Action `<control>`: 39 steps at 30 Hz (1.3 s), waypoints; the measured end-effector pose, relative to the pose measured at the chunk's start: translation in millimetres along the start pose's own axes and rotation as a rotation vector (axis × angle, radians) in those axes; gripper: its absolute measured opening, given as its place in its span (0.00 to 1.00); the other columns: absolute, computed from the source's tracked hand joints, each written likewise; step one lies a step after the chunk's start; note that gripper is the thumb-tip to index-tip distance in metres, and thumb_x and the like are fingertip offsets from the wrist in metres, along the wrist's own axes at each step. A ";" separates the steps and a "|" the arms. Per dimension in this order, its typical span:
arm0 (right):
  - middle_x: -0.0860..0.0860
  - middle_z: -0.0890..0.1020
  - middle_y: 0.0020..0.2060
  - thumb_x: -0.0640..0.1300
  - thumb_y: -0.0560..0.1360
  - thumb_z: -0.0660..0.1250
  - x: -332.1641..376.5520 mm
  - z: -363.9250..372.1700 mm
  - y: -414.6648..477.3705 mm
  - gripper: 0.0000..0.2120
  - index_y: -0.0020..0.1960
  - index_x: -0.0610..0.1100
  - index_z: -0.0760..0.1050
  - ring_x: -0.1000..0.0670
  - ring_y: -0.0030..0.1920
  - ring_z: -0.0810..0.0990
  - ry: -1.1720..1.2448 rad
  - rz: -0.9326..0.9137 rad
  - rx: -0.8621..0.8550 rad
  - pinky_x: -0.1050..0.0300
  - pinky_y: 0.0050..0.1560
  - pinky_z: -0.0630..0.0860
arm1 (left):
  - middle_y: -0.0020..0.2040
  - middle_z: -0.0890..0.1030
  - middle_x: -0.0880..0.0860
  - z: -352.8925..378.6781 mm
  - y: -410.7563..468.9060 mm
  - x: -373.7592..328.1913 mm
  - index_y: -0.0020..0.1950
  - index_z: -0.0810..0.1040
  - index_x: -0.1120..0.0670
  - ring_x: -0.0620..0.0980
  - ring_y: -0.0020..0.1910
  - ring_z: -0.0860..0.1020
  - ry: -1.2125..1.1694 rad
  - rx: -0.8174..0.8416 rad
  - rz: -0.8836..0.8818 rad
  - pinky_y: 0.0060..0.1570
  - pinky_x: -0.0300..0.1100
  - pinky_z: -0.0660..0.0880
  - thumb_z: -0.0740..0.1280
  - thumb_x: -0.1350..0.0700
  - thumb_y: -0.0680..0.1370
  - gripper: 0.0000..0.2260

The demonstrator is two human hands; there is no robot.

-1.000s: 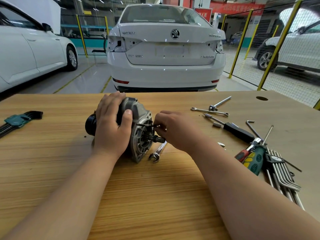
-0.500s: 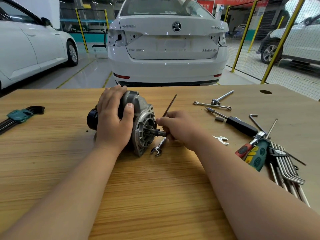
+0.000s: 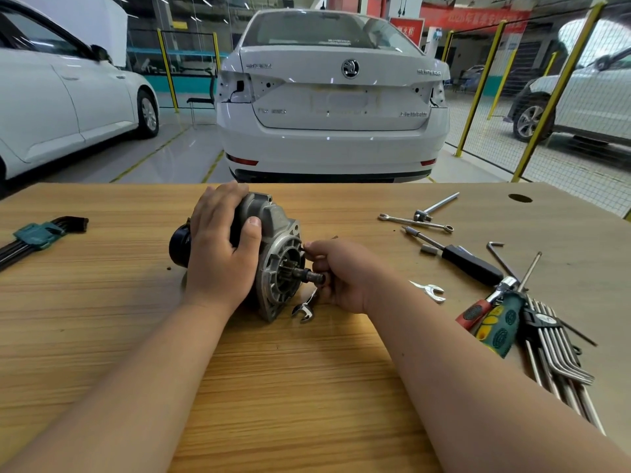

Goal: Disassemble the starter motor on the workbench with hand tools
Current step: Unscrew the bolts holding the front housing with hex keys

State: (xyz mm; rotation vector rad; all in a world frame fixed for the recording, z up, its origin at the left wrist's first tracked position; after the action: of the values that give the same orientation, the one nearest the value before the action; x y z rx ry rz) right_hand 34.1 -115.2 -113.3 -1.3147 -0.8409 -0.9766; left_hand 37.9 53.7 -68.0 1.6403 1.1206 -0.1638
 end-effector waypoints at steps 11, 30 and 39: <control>0.56 0.61 0.21 0.46 0.81 0.58 0.5 4.9 -6.8 0.15 0.36 0.46 0.70 0.57 0.19 0.57 0.113 0.144 0.163 0.66 0.19 0.52 | 0.72 0.68 0.50 0.6 0.6 1.6 0.71 0.70 0.53 0.48 0.76 0.57 0.010 -0.016 0.013 0.67 0.26 0.47 0.57 0.51 0.78 0.22; 0.52 0.73 0.30 0.50 0.78 0.66 28.8 -3.6 -12.7 0.12 0.38 0.46 0.76 0.54 0.28 0.68 -0.686 -0.446 -0.117 0.59 0.29 0.66 | 0.72 0.69 0.51 0.4 0.4 1.3 0.70 0.71 0.54 0.48 0.74 0.59 0.004 -0.028 0.012 0.67 0.24 0.48 0.58 0.51 0.78 0.21; 0.56 0.74 0.33 0.45 0.77 0.68 45.1 4.0 -25.2 0.04 0.44 0.48 0.77 0.51 0.35 0.73 -1.215 -0.913 -0.186 0.56 0.34 0.71 | 0.72 0.69 0.50 0.4 0.3 2.5 0.70 0.71 0.53 0.48 0.75 0.58 -0.011 -0.020 -0.002 0.70 0.35 0.52 0.58 0.51 0.78 0.21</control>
State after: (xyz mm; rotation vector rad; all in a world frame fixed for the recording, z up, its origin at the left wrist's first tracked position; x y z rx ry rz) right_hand 28.1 -115.6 -61.9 -1.6897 -2.4735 -0.8486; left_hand 39.7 54.8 -69.5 1.6189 1.1125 -0.1624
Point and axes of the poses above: each hand's wrist, its own y-axis towards the middle knuckle, its own z-axis out of the palm, x = y × z, the point moved 5 cm from there along y, towards the middle knuckle
